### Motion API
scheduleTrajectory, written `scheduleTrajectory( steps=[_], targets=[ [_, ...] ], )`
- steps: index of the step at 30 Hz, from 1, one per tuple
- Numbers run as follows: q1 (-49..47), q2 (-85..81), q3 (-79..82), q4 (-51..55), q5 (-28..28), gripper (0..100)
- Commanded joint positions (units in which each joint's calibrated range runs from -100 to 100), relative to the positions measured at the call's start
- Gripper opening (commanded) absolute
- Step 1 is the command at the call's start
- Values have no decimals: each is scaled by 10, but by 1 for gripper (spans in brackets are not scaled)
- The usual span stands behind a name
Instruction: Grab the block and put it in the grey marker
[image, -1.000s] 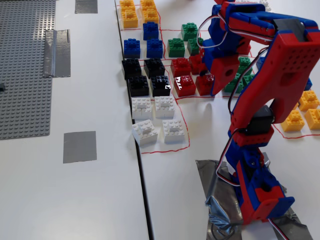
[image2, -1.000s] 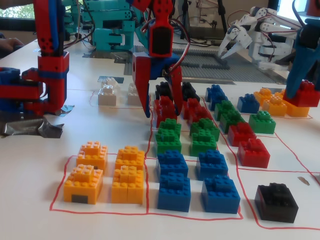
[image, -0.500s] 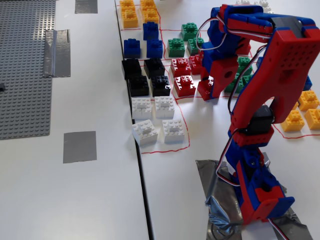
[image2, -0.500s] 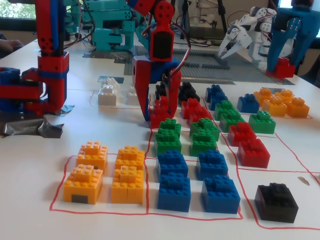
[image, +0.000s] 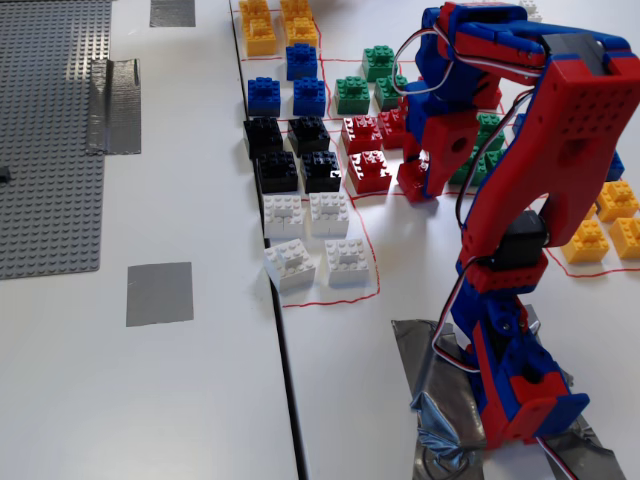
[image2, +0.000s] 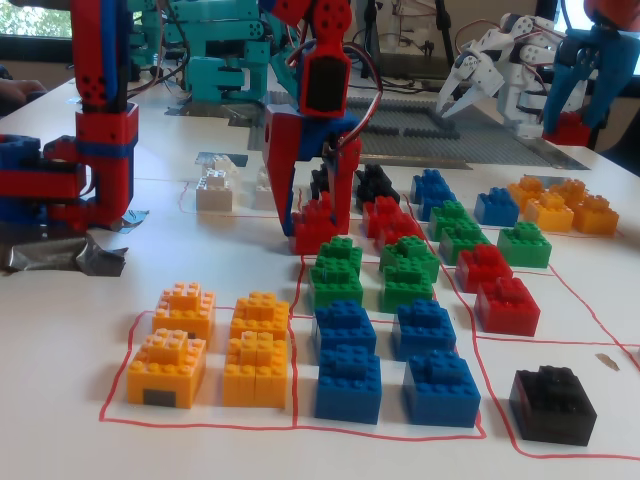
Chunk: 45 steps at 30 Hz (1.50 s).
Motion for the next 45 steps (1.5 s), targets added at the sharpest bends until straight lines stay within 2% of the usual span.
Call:
scheduleTrajectory(
  steps=[1,15,27,45],
  targets=[
    [15,-46,-62,27,2,0],
    [13,-58,-191,128,6,0],
    [-51,-61,-271,187,10,0],
    [-170,-55,-310,184,43,0]
  ],
)
